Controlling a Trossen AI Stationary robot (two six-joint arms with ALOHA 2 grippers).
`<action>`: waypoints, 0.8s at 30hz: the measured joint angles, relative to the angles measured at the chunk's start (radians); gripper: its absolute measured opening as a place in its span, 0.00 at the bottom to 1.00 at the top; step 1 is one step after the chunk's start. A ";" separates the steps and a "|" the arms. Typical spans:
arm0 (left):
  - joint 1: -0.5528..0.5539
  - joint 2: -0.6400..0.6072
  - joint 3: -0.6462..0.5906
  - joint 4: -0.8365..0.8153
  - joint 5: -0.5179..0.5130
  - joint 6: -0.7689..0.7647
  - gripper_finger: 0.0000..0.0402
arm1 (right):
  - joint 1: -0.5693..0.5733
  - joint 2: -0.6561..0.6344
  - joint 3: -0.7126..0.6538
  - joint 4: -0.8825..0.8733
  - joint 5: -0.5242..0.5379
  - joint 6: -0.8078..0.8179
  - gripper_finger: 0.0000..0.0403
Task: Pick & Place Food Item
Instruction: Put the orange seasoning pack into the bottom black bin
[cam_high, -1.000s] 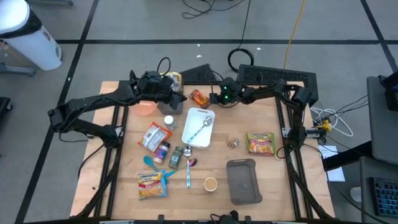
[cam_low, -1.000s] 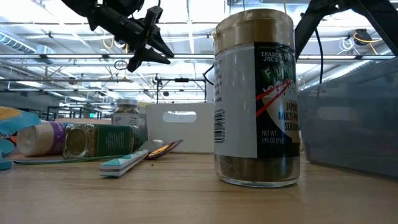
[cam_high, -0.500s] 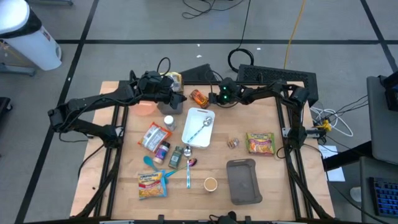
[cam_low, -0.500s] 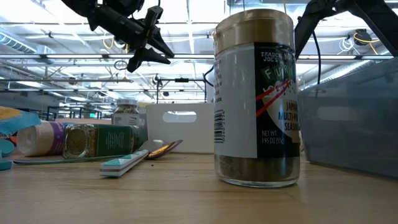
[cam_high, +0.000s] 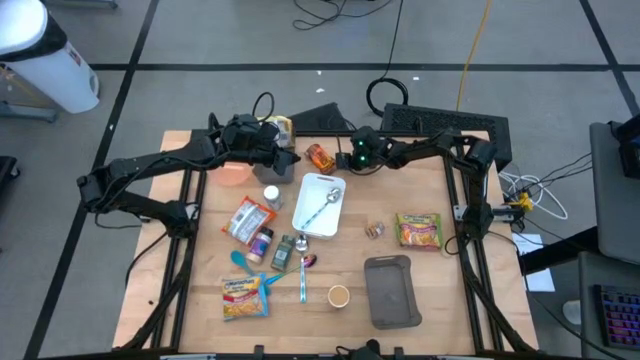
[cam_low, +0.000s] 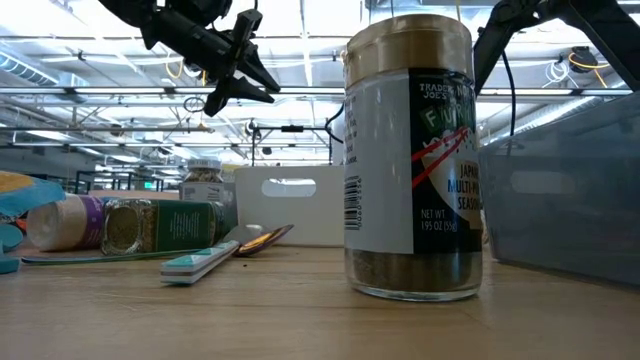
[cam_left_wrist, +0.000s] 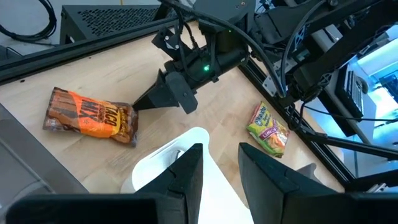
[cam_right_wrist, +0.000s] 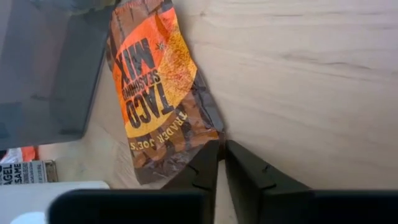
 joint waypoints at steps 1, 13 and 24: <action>0.000 0.000 0.000 0.000 0.000 -0.001 0.27 | 0.000 0.000 0.000 -0.001 0.000 -0.002 0.02; -0.013 0.000 0.000 0.000 -0.001 -0.020 0.27 | -0.001 -0.021 -0.002 0.030 -0.024 -0.002 0.00; -0.034 0.000 0.000 0.000 -0.004 0.002 0.27 | -0.010 -0.133 -0.001 0.041 -0.023 -0.063 0.00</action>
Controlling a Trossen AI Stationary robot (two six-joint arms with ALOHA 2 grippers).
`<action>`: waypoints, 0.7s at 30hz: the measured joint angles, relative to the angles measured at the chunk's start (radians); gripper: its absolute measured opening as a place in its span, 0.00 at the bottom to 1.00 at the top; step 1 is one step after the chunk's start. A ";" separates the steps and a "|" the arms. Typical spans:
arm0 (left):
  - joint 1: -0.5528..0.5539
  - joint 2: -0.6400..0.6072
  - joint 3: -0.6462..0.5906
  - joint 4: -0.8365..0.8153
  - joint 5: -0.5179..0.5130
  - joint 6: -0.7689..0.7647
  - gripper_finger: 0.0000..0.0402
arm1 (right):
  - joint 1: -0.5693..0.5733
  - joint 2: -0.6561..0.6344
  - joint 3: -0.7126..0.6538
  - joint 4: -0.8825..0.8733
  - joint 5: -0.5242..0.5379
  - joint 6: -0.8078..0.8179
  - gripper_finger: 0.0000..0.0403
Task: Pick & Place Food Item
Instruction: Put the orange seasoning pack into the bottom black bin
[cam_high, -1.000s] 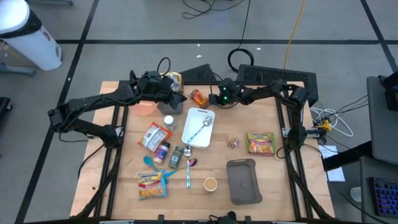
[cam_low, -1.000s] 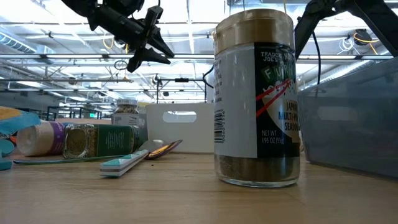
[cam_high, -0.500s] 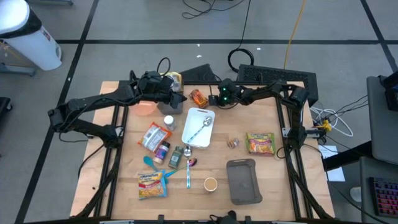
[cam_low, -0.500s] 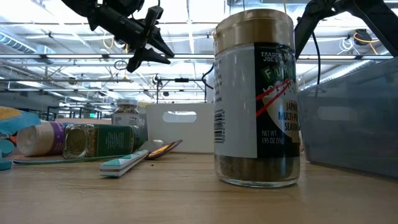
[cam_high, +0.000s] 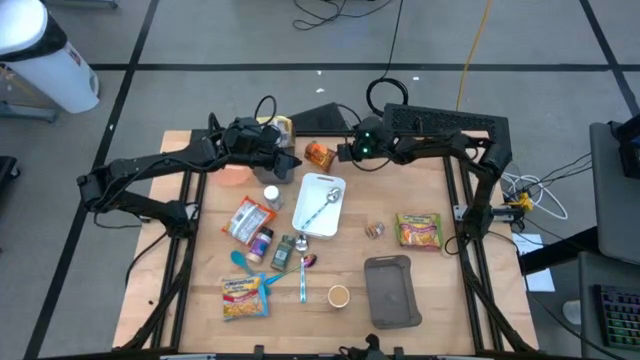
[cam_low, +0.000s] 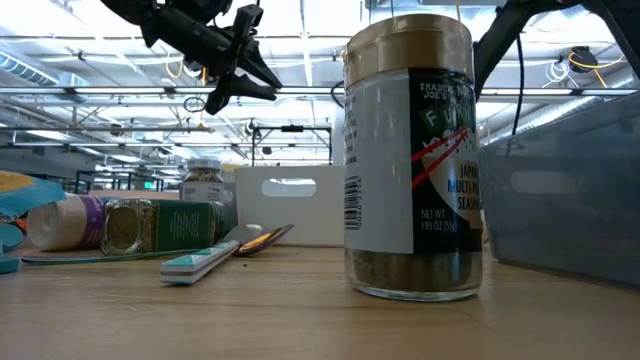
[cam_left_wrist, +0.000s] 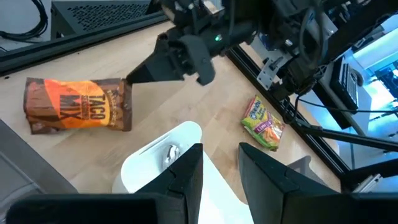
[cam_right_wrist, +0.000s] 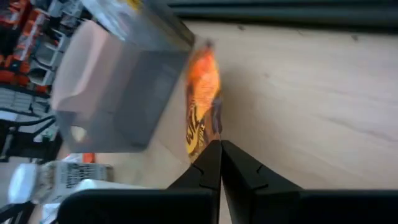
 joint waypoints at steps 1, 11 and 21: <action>0.000 0.000 0.000 0.000 0.000 0.000 0.27 | 0.000 -0.012 0.000 -0.002 -0.001 -0.008 0.00; 0.000 0.000 0.000 0.000 0.000 0.008 0.27 | 0.001 -0.100 0.000 -0.024 -0.027 -0.053 0.00; 0.000 0.000 0.000 0.009 -0.010 0.008 0.27 | 0.001 -0.167 0.000 -0.024 -0.032 -0.060 0.00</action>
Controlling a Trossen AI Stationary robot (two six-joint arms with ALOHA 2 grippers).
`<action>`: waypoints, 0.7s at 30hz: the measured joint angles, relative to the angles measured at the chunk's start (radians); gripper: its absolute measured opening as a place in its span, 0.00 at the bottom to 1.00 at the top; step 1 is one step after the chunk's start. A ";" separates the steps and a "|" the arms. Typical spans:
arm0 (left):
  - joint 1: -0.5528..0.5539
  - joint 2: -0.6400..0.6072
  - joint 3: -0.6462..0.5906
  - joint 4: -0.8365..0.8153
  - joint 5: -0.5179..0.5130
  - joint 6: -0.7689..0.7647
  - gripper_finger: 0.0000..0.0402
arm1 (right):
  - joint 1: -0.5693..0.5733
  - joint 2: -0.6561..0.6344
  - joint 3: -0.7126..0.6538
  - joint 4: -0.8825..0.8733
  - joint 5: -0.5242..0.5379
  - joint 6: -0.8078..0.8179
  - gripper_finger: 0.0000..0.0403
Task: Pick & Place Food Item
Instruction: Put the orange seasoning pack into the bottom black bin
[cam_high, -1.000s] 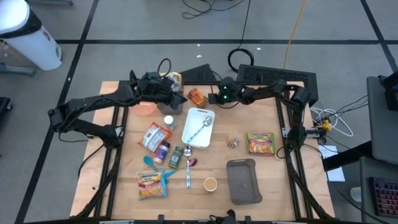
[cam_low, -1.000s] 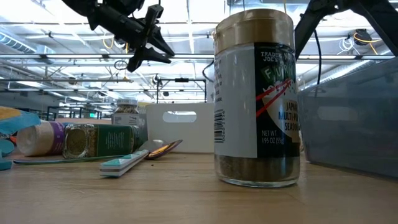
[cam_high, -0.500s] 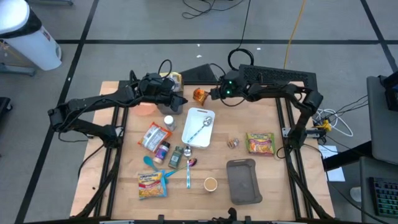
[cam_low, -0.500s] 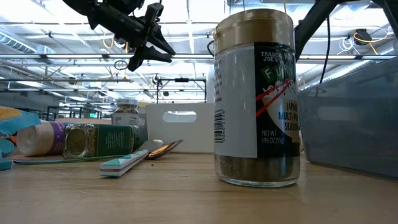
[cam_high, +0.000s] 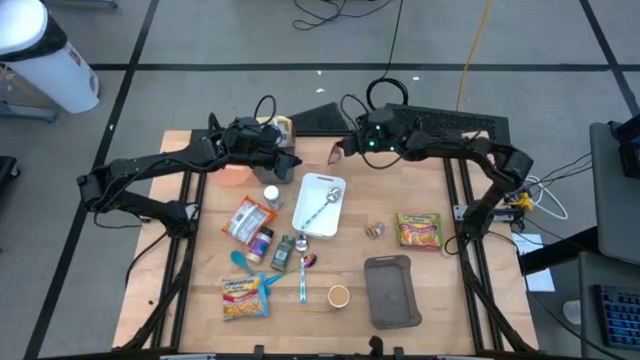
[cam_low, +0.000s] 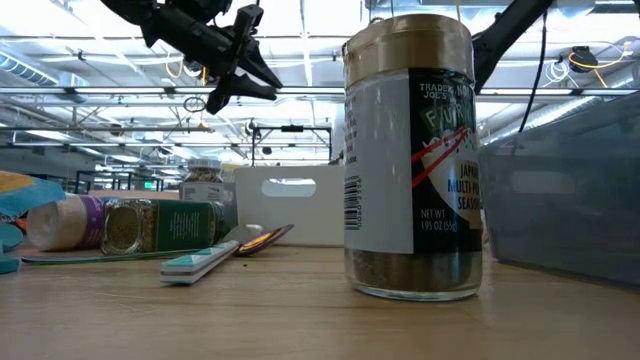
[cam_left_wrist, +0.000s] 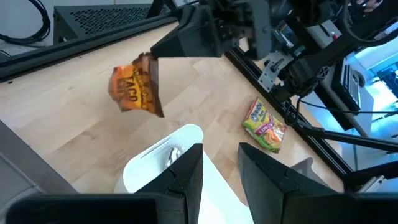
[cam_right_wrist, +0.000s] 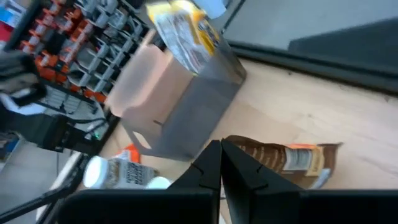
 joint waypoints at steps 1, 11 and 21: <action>0.000 0.000 0.000 0.002 -0.001 0.000 0.27 | 0.000 -0.007 0.001 0.003 -0.001 0.000 0.00; -0.005 0.000 0.000 0.178 -0.017 0.021 0.27 | 0.000 -0.085 0.001 0.026 0.003 0.022 0.00; -0.090 0.001 0.064 0.136 -0.185 0.265 0.27 | 0.020 -0.116 0.001 0.281 -0.022 0.206 0.00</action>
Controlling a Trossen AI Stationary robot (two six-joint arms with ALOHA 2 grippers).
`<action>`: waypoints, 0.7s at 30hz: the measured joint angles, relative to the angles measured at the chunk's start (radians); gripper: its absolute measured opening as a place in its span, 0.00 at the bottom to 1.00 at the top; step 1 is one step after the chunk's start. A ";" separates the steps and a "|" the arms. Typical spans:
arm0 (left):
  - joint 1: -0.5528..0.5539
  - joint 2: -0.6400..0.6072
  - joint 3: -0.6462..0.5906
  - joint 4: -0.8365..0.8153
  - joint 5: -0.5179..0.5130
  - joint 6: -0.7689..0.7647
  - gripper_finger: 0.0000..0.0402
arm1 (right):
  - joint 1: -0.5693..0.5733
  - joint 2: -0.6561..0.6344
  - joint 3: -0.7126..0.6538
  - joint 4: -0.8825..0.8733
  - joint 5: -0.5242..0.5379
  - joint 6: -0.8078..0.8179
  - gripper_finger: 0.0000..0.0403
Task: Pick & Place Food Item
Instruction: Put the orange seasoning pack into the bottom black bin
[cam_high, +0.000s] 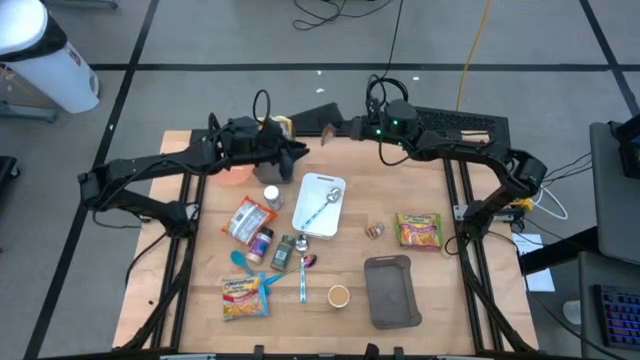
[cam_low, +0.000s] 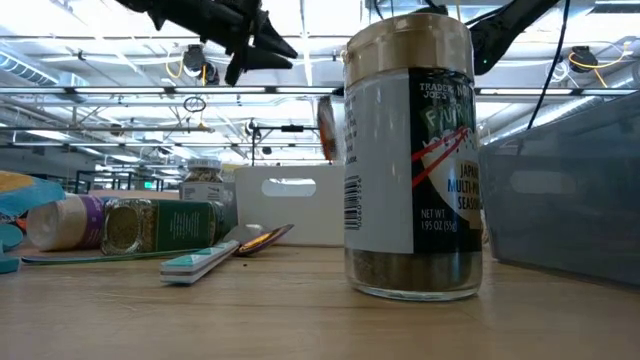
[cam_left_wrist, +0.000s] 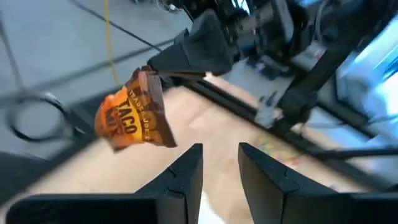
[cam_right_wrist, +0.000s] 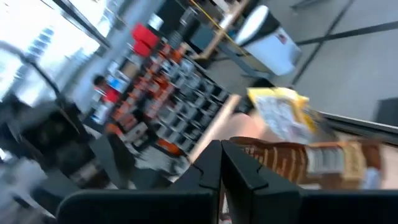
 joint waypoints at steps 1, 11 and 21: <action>-0.018 0.000 0.014 -0.015 -0.040 0.053 0.27 | 0.003 0.000 0.000 0.017 0.000 0.015 0.00; -0.179 0.022 0.085 -0.063 -0.432 0.441 0.27 | 0.023 0.000 0.000 0.211 0.001 0.156 0.00; -0.183 0.055 0.084 -0.017 -0.444 0.429 0.27 | 0.061 0.001 0.000 0.279 0.035 0.210 0.00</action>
